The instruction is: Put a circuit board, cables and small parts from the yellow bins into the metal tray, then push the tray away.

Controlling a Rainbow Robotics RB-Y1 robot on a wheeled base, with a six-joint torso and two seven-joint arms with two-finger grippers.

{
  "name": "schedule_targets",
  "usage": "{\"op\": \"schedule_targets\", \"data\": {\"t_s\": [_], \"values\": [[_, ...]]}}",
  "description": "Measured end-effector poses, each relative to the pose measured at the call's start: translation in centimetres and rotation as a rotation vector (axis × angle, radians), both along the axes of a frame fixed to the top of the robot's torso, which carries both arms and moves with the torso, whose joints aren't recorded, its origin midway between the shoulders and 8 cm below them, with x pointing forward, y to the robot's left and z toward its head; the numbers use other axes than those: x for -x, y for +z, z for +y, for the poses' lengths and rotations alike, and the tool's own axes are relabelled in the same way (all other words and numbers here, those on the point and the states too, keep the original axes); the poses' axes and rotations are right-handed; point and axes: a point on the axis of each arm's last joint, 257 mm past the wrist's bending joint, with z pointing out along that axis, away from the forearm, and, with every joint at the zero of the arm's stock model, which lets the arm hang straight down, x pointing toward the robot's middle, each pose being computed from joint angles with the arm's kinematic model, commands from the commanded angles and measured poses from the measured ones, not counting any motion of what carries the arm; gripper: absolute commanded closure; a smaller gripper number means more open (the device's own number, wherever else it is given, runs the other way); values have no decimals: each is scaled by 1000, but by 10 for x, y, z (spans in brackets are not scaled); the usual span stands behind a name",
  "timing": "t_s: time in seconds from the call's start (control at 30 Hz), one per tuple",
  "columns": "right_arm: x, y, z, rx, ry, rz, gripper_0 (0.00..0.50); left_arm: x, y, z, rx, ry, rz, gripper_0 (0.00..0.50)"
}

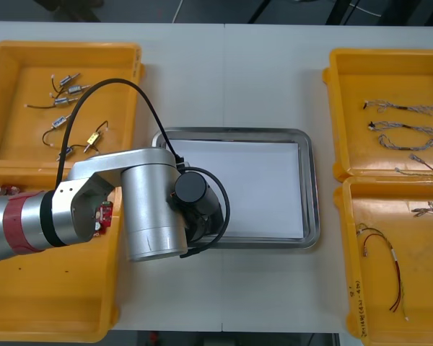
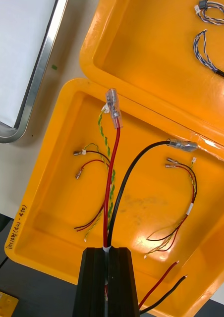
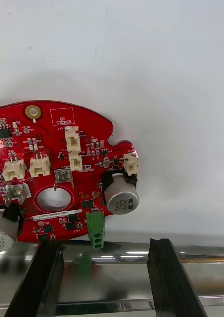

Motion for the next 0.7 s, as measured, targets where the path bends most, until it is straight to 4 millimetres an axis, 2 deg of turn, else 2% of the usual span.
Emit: {"op": "schedule_targets", "data": {"t_s": [0.43, 0.6, 0.7], "values": [[0, 0, 0, -1, 0, 1, 500, -2, 2, -1, 14, 20, -3, 0], [0, 0, 0, -2, 1, 2, 500, -10, 16, -3, 48, 45, -3, 0], [0, 0, 0, -2, 1, 2, 500, -10, 30, 3, 62, 80, 26, 0]]}}
